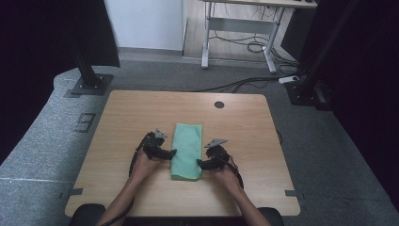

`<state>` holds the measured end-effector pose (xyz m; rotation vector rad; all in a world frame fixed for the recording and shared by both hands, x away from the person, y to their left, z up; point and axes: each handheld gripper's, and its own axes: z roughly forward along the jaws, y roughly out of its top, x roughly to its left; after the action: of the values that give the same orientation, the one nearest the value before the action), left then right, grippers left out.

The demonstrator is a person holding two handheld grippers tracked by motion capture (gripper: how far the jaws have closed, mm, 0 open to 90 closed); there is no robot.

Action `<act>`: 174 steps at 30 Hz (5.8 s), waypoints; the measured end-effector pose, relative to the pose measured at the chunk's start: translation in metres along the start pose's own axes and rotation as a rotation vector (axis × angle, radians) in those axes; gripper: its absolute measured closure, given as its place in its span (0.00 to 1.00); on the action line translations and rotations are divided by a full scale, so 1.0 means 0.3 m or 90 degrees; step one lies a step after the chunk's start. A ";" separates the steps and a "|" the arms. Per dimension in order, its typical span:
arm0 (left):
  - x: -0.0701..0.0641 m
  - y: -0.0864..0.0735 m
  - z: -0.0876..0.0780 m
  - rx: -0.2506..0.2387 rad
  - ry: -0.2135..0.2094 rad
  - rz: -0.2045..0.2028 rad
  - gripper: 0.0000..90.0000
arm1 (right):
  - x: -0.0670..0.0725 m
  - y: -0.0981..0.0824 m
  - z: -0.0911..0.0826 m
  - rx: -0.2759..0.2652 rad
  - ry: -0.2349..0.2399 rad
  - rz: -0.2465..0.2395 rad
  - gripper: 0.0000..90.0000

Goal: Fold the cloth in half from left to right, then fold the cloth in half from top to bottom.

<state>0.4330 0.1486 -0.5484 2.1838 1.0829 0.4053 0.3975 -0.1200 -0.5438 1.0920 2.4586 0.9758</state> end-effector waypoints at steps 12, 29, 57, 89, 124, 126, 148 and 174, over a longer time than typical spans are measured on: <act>0.000 0.015 -0.001 -0.008 -0.007 0.007 0.08 | -0.012 -0.003 -0.003 -0.018 0.015 0.000 0.30; -0.086 -0.024 -0.192 -0.038 -0.062 0.052 0.02 | -0.019 -0.029 -0.125 -0.032 0.011 -0.027 0.11; -0.028 -0.242 -0.291 -0.022 -0.001 0.045 0.00 | -0.093 -0.189 -0.246 -0.049 -0.039 0.012 0.00; -0.008 -0.266 -0.242 0.017 0.000 0.009 0.00 | -0.119 -0.252 -0.178 -0.032 -0.023 0.013 0.00; -0.059 -0.061 -0.144 -0.035 -0.023 0.028 0.00 | -0.067 -0.107 -0.144 -0.050 0.013 0.016 0.02; -0.062 -0.064 -0.129 -0.031 -0.025 0.028 0.00 | -0.057 -0.084 -0.131 -0.054 0.017 0.014 0.02; -0.114 -0.122 -0.107 0.010 -0.032 0.037 0.00 | 0.003 -0.036 0.002 -0.008 0.013 -0.014 0.01; -0.116 -0.105 -0.103 -0.016 0.008 0.012 0.00 | 0.076 -0.131 -0.080 -0.012 0.025 -0.028 0.02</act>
<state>0.3769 0.1480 -0.5467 2.1731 1.0593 0.4392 0.3487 -0.1336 -0.5525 1.0187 2.4885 1.0139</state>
